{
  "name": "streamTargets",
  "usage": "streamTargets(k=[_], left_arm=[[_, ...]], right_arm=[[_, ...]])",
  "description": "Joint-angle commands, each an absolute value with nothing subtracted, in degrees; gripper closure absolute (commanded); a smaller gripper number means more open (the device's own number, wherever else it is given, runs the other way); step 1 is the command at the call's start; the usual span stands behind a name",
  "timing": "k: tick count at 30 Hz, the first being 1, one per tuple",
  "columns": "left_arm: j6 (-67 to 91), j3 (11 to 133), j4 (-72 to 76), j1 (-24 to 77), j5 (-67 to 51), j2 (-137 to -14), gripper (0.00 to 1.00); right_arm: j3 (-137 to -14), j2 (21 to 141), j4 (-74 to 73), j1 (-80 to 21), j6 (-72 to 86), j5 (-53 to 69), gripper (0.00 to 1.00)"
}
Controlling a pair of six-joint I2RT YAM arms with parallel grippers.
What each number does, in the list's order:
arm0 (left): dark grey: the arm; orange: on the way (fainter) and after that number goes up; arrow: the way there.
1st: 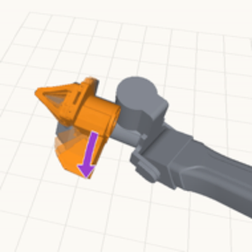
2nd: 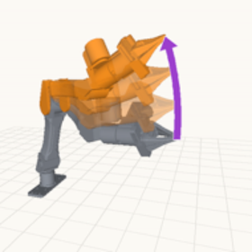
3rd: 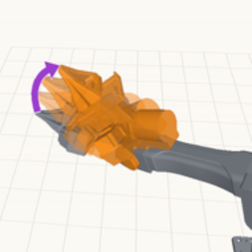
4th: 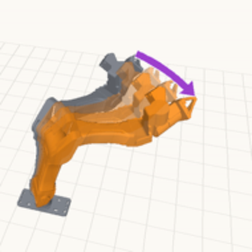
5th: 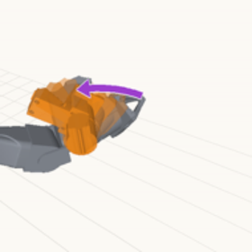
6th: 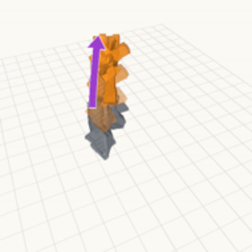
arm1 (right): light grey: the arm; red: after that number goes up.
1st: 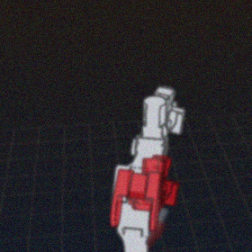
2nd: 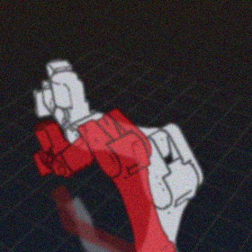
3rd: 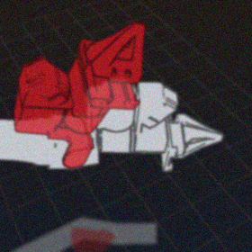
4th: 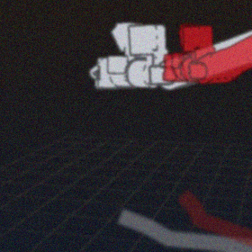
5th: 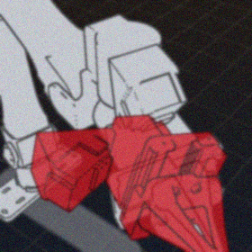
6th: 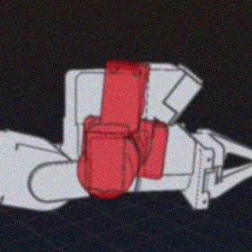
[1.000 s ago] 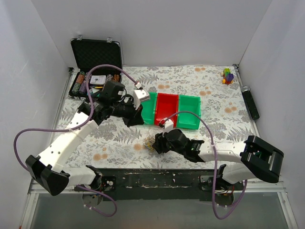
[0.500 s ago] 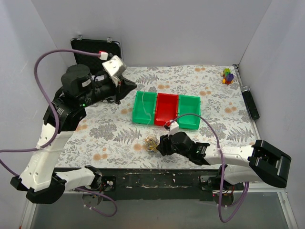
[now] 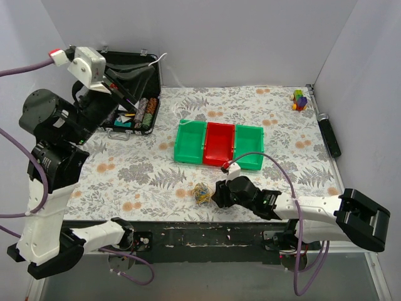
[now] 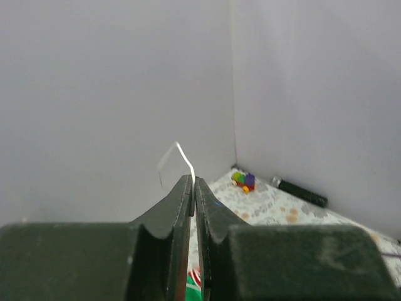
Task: Untangle the cables
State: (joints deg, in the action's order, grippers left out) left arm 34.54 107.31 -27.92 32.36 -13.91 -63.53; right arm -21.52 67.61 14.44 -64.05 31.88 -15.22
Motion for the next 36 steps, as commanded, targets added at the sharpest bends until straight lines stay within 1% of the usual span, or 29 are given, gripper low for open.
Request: streamTargets(k=[1,4,11,13,16,17,18,19,20,21,23,24,25,28,32,36], left_arm=[[34.1,110.4,-22.0,32.2,-7.1,-64.2,0.92],[34.9,107.1,-24.3,32.2,-8.4,-64.5,0.91],[36.0,85.9,-20.3,32.2,-7.8,-60.6,0.95],[35.8,83.1,-18.9,32.2,-7.6,-60.7,0.97],[34.5,80.3,-18.5,32.2,-7.7,-61.1,0.96],[34.0,78.8,-18.9,32.2,-8.3,-61.1,0.92],[33.3,77.4,-20.4,32.2,-9.7,-61.4,0.82],[32.5,75.5,-22.1,32.2,-11.1,-61.8,0.63],[31.8,73.5,-24.4,32.2,-12.8,-62.4,0.47],[30.3,71.6,-27.0,32.2,-14.5,-62.8,0.36],[29.3,66.2,-30.1,32.2,-16.3,-63.6,0.25],[28.4,63.7,-30.9,32.2,-16.7,-64.0,0.21],[28.4,60.7,-30.8,32.1,-16.3,-63.9,0.2],[28.7,52.5,-28.2,32.2,-15.0,-63.3,0.18],[31.3,46.9,-24.4,32.1,-15.6,-63.7,0.18],[34.7,42.7,-20.2,32.1,-11.8,-66.6,0.18]], right_arm=[[-20.7,64.5,12.9,-64.2,33.0,-17.0,0.47],[-21.1,61.8,11.8,-64.2,32.9,-17.5,0.47],[-22.7,56.9,8.4,-64.2,32.1,-18.5,0.47],[-22.6,55.4,8.1,-64.2,32.1,-18.5,0.47],[-22.5,53.3,7.8,-64.2,31.9,-19.1,0.46],[-22.6,52.8,7.6,-64.2,31.9,-19.2,0.46],[-22.8,52.3,7.6,-64.2,31.7,-19.4,0.46],[-23.0,52.0,7.6,-64.2,31.7,-19.5,0.45],[-23.4,51.8,7.5,-64.2,31.4,-19.9,0.44],[-23.8,51.8,7.4,-64.2,31.0,-20.0,0.44],[-25.0,51.9,6.9,-64.2,30.4,-20.8,0.43],[-25.5,52.1,6.7,-64.2,30.1,-20.9,0.43],[-25.7,52.2,6.6,-64.2,30.1,-21.2,0.43],[-26.0,52.2,6.9,-64.2,30.1,-21.3,0.42],[-25.8,51.8,7.1,-64.2,30.4,-21.6,0.42],[-25.8,51.3,7.1,-64.2,30.5,-22.1,0.43]])
